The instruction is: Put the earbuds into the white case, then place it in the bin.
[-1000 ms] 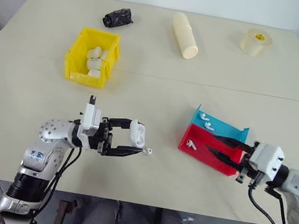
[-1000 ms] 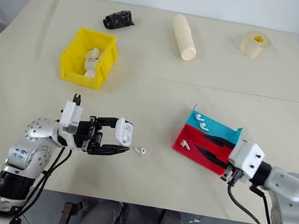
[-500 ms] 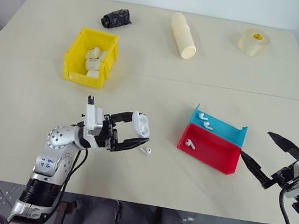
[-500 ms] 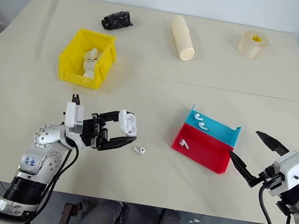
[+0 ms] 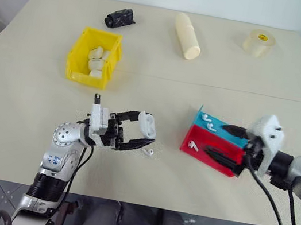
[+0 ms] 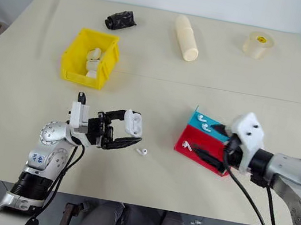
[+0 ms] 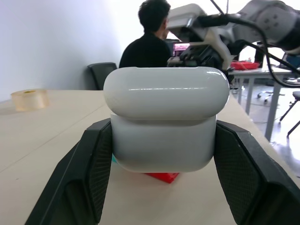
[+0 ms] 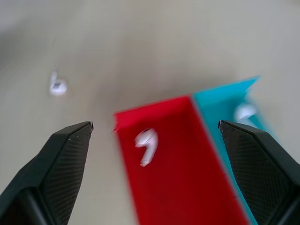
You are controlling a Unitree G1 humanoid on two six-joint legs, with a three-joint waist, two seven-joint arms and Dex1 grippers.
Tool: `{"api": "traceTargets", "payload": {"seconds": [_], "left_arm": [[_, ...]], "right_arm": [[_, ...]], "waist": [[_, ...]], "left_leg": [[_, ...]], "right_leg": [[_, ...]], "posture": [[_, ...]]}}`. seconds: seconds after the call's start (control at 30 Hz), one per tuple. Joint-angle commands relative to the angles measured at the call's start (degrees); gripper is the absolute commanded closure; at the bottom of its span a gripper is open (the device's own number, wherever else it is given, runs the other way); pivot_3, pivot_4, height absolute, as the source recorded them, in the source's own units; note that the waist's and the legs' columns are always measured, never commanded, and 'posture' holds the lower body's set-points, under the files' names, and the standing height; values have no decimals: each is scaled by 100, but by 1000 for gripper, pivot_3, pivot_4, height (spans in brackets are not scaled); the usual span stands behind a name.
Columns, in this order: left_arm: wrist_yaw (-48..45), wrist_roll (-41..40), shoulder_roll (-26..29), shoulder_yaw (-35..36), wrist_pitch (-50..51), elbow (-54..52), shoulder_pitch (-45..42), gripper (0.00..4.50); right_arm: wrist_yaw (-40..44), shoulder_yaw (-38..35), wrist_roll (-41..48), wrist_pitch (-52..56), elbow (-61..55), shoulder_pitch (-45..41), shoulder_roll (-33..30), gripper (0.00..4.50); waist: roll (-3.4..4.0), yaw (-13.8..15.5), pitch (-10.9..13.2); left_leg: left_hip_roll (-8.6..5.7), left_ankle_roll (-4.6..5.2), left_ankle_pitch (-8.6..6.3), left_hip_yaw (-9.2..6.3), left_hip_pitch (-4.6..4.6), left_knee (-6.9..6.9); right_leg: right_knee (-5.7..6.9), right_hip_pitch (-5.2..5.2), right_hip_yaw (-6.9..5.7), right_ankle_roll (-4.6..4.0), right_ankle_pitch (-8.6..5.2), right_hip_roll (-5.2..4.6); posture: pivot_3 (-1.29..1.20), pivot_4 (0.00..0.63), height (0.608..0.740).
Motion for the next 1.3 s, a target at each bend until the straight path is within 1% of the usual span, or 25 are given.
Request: {"api": "traceTargets", "payload": {"seconds": [0.03,0.17,0.23,0.33,0.63,0.77,0.97,1.07,1.17,1.23,1.3], "left_arm": [[-209,-193,-9,-113,-33,-223,11,1702],[-399,-199,-55,-296,-56,-282,40,1702],[-383,-191,-103,-355,-33,-314,19,1702],[-343,-174,-155,-415,-17,-325,-28,1702],[-298,-177,-143,-459,42,-397,-48,1702],[-282,-191,-105,-445,77,-450,-34,1702],[-221,-197,-77,-432,138,-554,1,1702],[-180,-198,-59,-428,180,-616,31,1702],[-153,-199,-46,-430,209,-661,49,1702],[-138,-202,-38,-426,228,-688,61,1702],[-118,-203,-33,-427,245,-720,81,1702]], "right_arm": [[-406,285,401,1178,-235,-581,-61,20],[-723,931,280,2097,-92,-1428,58,20],[-762,1260,151,2281,-16,-1760,115,20],[-749,1773,-135,2351,113,-2186,161,20],[-373,3133,-1121,1997,680,-3206,241,20],[-202,3396,-1368,1936,860,-3403,347,20],[-9,3542,-1625,1888,987,-3483,442,20],[115,3646,-1747,1842,998,-3499,454,627],[237,3730,-1847,1813,970,-3485,430,1613],[265,3739,-1916,1820,963,-3469,447,2374],[274,3738,-1975,1821,967,-3456,472,2374]], "waist": [[0,-4,0],[0,-20,0],[0,-21,0],[0,-26,0],[0,-35,0],[0,-35,0],[0,-32,0],[0,-34,0],[0,-34,0],[0,-36,0],[0,-35,0]], "left_leg": [[-3,4,-2,1,-1,0],[-8,9,-5,3,-2,1],[-5,9,-5,3,-2,0],[-3,8,-5,4,-3,0],[-7,8,-5,9,-4,-1],[-7,8,-5,9,-7,-1],[-8,8,-5,9,-9,0],[-8,8,-5,9,-10,0],[-7,8,-5,9,-10,-1],[-8,8,-5,9,-11,0],[-8,8,-5,10,-11,1]], "right_leg": [[-2,0,1,1,1,-2],[-6,-1,2,3,2,-5],[-6,-1,1,3,2,-3],[-3,-5,1,3,1,-1],[3,-14,5,3,2,-2],[3,-17,4,3,2,-2],[4,-18,4,3,2,-2],[4,-19,4,3,2,-2],[5,-21,4,3,1,-2],[6,-22,4,3,2,-2],[7,-22,5,3,2,-2]], "posture": [[0,150,740],[0,150,740],[0,150,740],[0,150,740],[0,150,740],[0,150,740],[0,150,740],[0,150,740],[0,150,740],[0,150,740],[0,150,740]]}}
